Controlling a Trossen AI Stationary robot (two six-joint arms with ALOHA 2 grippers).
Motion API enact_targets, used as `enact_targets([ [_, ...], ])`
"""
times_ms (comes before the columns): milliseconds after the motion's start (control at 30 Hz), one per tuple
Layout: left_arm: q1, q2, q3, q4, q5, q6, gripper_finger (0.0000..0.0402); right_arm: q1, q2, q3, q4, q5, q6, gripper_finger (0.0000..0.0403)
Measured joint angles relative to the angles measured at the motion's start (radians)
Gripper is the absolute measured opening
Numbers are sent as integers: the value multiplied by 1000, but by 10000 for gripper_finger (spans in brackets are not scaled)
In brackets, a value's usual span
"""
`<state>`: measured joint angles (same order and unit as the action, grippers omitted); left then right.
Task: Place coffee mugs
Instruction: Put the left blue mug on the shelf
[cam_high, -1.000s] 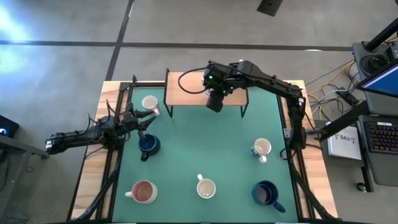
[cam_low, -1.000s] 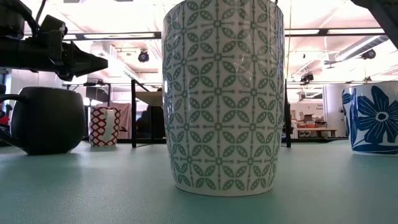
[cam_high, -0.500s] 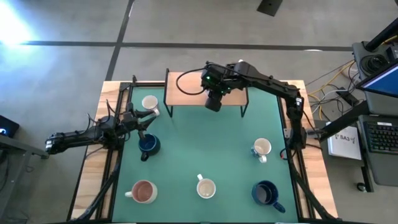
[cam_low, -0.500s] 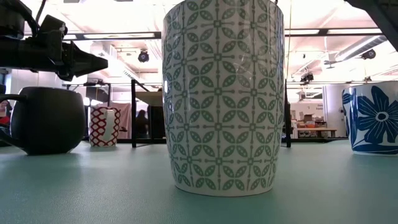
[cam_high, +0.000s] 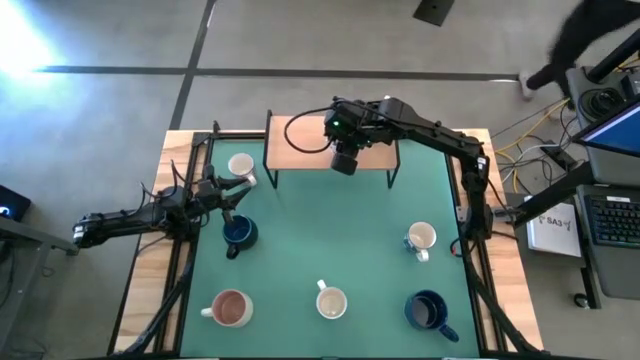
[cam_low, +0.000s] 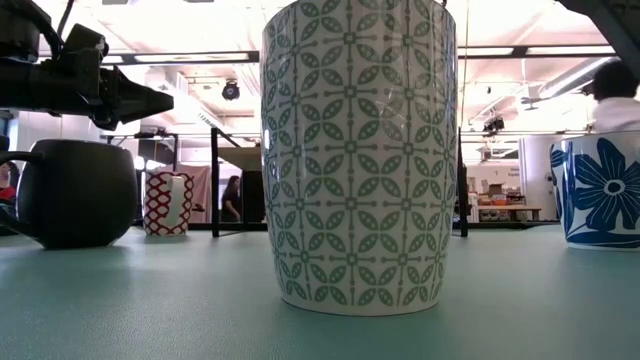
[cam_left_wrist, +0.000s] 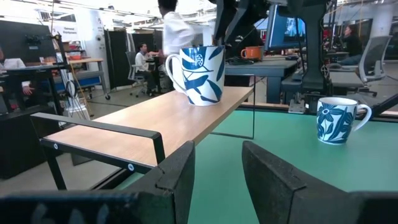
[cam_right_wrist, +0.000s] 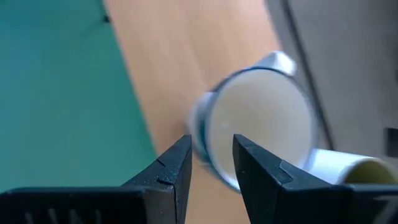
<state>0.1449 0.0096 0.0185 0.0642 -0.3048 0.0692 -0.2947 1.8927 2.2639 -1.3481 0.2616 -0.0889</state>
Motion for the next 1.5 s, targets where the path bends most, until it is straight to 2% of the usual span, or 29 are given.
enact_targets([
  [433, 0, 0, 0, 0, 0, 0, 116, -5, 1, -47, -1, -8, 10, 107],
  [600, 0, 0, 0, 0, 0, 0, 116, -7, 2, -62, 0, -8, -32, 104],
  [700, 0, 0, 0, 0, 0, 0, 116, -7, 2, -62, 0, -8, -61, 88],
  [967, 0, 0, 0, 0, 0, 0, 116, -30, 2, -62, -3, -16, -78, 16],
  [1167, 0, 0, 0, 0, 0, 0, 116, -53, 2, -62, 1, -75, -87, 11],
  [1500, 0, 0, 0, 0, 0, 0, 116, -99, 2, -62, 7, -87, -227, 12],
])
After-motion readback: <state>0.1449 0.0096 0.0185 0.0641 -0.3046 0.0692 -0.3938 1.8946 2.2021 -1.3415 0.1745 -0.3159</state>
